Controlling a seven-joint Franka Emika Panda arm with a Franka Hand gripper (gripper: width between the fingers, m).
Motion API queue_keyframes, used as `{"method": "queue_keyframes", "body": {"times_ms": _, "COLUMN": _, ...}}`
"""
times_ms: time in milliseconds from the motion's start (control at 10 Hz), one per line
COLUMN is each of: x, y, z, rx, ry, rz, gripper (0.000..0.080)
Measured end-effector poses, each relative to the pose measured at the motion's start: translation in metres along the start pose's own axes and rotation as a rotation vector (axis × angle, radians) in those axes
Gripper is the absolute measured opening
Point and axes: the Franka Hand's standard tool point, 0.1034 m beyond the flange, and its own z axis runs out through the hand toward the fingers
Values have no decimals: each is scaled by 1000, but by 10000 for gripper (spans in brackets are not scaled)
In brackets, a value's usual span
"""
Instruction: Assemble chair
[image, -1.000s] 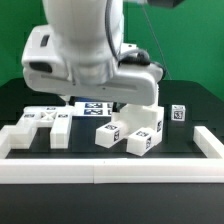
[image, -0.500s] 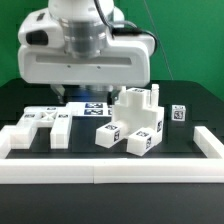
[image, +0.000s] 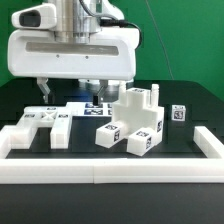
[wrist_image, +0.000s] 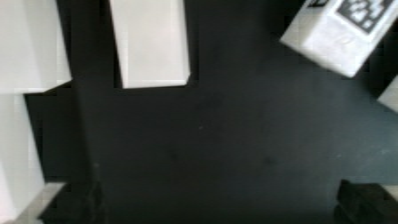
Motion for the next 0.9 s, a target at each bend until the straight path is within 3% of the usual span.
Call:
{"method": "queue_keyframes", "body": {"times_ms": 200, "x": -5, "y": 8, "z": 2, "rx": 1, "ry": -7, "rz": -53, "gripper": 649}}
{"method": "queue_keyframes", "body": {"times_ms": 500, "x": -26, "y": 30, "z": 13, "rx": 5, "ry": -15, "rz": -115, "gripper": 649}}
{"method": "queue_keyframes", "body": {"times_ms": 900, "x": -33, "y": 31, "z": 21, "rx": 3, "ry": -25, "rz": -114, "gripper": 649}}
